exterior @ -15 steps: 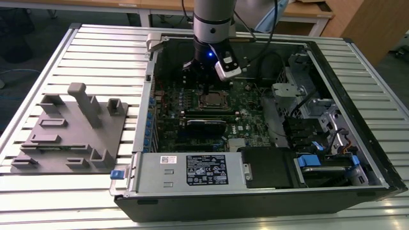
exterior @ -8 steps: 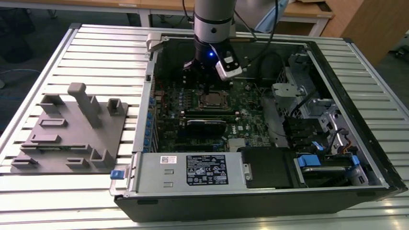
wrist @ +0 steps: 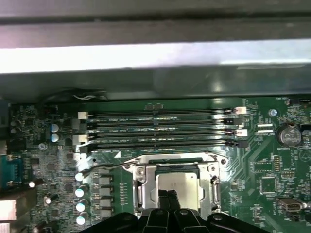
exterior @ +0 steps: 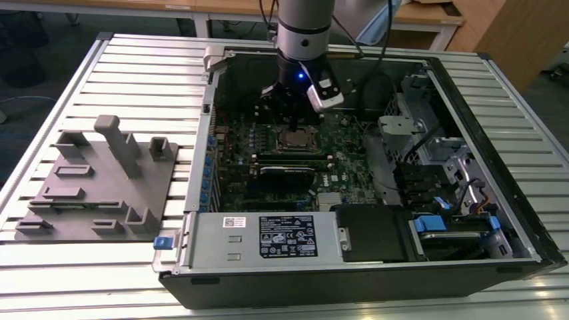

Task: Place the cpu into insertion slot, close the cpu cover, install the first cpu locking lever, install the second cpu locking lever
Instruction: 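Close the cpu cover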

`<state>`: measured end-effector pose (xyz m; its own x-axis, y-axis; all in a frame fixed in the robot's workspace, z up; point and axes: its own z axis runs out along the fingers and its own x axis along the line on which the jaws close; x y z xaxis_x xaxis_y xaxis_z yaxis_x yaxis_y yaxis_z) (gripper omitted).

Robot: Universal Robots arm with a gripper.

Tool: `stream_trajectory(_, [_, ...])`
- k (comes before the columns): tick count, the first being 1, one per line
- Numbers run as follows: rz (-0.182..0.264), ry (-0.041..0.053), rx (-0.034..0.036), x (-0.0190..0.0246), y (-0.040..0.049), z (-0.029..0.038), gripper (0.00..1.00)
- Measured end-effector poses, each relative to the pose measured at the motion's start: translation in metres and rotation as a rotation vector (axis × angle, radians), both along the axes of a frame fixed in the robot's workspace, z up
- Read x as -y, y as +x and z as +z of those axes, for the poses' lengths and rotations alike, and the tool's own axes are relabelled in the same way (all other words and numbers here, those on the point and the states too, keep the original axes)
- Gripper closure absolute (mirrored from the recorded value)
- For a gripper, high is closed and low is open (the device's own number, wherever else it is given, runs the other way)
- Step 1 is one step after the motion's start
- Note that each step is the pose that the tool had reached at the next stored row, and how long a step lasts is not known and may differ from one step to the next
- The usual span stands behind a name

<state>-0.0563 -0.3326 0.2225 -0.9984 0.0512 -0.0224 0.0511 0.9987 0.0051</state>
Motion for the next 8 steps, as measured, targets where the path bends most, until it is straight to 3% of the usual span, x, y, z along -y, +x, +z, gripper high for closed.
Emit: stream_trajectory(8, [0.0, 0.0001, 0.0001, 0.0, 0.0058, -0.0001, 0.9])
